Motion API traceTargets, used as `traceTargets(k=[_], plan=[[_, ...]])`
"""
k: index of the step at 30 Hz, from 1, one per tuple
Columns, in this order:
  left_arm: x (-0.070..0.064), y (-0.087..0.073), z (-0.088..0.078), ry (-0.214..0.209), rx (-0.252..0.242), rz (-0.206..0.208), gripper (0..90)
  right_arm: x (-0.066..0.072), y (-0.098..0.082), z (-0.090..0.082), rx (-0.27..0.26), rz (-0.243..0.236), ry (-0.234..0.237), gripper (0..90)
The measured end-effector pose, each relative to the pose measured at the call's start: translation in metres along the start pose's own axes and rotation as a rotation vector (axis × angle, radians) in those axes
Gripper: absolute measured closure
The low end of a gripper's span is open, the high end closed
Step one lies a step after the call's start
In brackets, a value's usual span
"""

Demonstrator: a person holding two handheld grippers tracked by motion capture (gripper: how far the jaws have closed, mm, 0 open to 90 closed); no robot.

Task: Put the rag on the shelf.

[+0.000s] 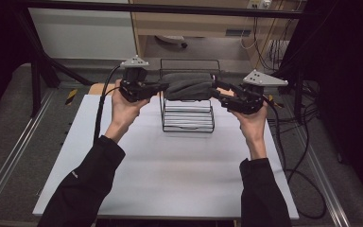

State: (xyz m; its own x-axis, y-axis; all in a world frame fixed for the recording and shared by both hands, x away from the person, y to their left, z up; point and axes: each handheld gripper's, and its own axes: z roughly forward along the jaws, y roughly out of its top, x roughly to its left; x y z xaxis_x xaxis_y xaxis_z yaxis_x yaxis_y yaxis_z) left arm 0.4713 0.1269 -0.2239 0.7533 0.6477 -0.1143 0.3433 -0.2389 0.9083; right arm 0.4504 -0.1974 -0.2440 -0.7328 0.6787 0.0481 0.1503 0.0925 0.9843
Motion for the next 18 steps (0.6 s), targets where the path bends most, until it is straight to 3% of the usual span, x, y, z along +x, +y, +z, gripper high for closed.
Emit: traceTargets(k=[6, 9, 14, 18], plan=[[0.002, -0.012, 0.006, 0.002, 0.024, 0.002, 89.3, 0.004, 0.002, -0.003, -0.006, 0.009, 0.008, 33.7], [0.002, -0.016, 0.009, 0.005, 0.030, 0.008, 89.3, 0.005, 0.005, -0.004, -0.022, 0.011, 0.007, 34.8], [0.000, -0.024, 0.014, 0.018, 0.034, 0.028, 89.3, 0.006, 0.001, 0.001, 0.042, 0.017, 0.005, 68.0], [-0.001, -0.030, 0.020, 0.030, 0.037, 0.040, 89.3, 0.002, -0.011, 0.009, 0.090, 0.033, -0.002, 82.0]])
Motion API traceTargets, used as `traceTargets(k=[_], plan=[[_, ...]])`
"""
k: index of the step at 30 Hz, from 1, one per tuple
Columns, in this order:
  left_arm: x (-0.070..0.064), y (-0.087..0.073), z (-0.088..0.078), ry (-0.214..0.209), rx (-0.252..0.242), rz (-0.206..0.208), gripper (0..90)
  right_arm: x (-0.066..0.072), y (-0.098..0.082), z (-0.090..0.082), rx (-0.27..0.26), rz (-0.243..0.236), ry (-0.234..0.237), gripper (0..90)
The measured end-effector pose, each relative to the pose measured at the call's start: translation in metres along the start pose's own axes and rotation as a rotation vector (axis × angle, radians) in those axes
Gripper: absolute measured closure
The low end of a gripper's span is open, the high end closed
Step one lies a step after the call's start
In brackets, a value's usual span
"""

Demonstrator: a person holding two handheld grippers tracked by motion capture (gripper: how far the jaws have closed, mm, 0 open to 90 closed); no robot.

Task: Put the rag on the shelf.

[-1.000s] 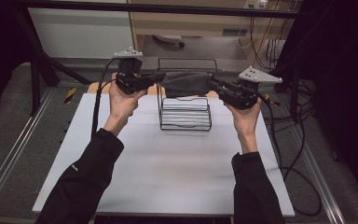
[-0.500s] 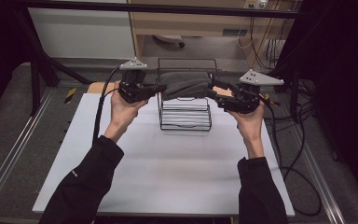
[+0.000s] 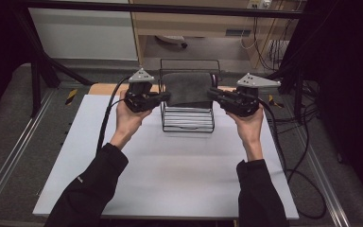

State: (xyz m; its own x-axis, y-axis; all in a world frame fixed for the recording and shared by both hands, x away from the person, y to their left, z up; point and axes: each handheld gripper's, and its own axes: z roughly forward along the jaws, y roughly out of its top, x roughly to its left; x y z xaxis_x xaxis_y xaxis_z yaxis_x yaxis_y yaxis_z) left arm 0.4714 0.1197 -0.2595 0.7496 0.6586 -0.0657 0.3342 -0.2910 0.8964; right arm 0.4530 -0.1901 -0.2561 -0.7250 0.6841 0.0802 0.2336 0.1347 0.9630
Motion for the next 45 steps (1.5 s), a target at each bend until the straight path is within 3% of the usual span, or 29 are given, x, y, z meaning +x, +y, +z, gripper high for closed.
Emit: traceTargets(k=[5, 13, 16, 19, 22, 31, 37, 42, 45], plan=[[0.001, -0.008, 0.010, 0.011, 0.009, -0.006, 89.3, -0.011, -0.018, 0.009, 0.027, 0.053, -0.027, 86.6], [0.003, -0.013, 0.015, 0.012, 0.001, -0.019, 88.8, -0.018, -0.031, 0.010, 0.000, 0.081, -0.037, 83.3], [0.003, -0.014, 0.008, -0.003, -0.005, -0.020, 83.5, -0.016, -0.029, 0.003, -0.027, 0.089, -0.017, 76.6], [0.004, -0.017, -0.001, -0.019, 0.011, -0.018, 76.6, -0.014, -0.027, -0.003, -0.038, 0.101, 0.012, 64.3], [0.006, -0.024, -0.010, -0.019, 0.043, -0.009, 67.7, -0.010, -0.028, -0.010, -0.039, 0.088, 0.009, 51.3], [0.019, -0.064, -0.033, 0.008, 0.096, -0.047, 33.8, 0.003, -0.035, -0.020, 0.009, 0.093, 0.040, 18.2], [0.021, -0.095, -0.047, 0.031, 0.105, -0.047, 17.8, 0.012, -0.048, -0.022, 0.036, 0.065, 0.046, 9.4], [0.021, -0.121, -0.052, 0.066, 0.126, -0.057, 10.3, 0.016, -0.066, -0.020, 0.092, 0.055, 0.048, 5.6], [0.020, -0.136, -0.054, 0.097, 0.145, -0.042, 8.5, 0.017, -0.081, -0.017, 0.120, 0.061, 0.054, 2.5]])
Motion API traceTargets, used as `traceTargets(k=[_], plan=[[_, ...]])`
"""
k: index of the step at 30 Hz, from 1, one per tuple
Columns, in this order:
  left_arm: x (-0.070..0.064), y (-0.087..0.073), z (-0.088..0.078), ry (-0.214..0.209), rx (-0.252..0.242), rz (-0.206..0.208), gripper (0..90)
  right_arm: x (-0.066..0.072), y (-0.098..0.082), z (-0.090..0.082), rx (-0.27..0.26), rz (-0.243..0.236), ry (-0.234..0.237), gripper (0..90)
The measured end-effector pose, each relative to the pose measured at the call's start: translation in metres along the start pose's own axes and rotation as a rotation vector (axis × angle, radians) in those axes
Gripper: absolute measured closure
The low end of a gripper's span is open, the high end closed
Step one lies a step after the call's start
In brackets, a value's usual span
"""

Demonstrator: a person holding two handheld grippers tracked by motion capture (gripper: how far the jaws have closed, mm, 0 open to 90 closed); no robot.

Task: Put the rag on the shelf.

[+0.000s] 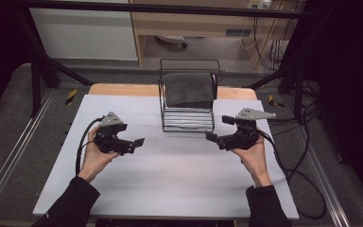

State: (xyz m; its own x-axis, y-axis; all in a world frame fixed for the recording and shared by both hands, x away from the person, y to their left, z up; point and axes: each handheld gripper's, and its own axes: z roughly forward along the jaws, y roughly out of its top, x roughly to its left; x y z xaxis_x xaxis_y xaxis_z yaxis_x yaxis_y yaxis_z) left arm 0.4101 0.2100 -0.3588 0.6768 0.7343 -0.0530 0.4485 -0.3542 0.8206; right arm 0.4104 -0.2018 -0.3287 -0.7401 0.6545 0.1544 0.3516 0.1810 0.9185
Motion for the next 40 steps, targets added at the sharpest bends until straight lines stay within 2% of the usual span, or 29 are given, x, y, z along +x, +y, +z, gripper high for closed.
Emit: traceTargets(k=[9, 19, 25, 28, 31, 40], plan=[[0.004, -0.043, -0.003, -0.013, 0.020, -0.023, 8.0, -0.007, -0.051, 0.008, 0.068, 0.018, 0.002, 0.5], [0.016, -0.087, -0.011, -0.026, 0.058, -0.033, 8.7, -0.015, -0.100, 0.000, 0.137, 0.064, 0.001, 0.5], [0.022, -0.102, -0.016, -0.032, 0.083, -0.038, 9.5, -0.021, -0.121, -0.012, 0.160, 0.081, -0.012, 0.6], [0.025, -0.107, -0.018, -0.030, 0.075, -0.057, 9.6, -0.025, -0.129, -0.018, 0.167, 0.086, -0.028, 0.6], [0.026, -0.112, -0.019, -0.029, 0.078, -0.059, 10.1, -0.027, -0.137, -0.022, 0.173, 0.090, -0.039, 0.6], [0.025, -0.120, -0.016, -0.035, 0.103, -0.064, 9.8, -0.026, -0.142, -0.023, 0.210, 0.078, -0.046, 0.5]])
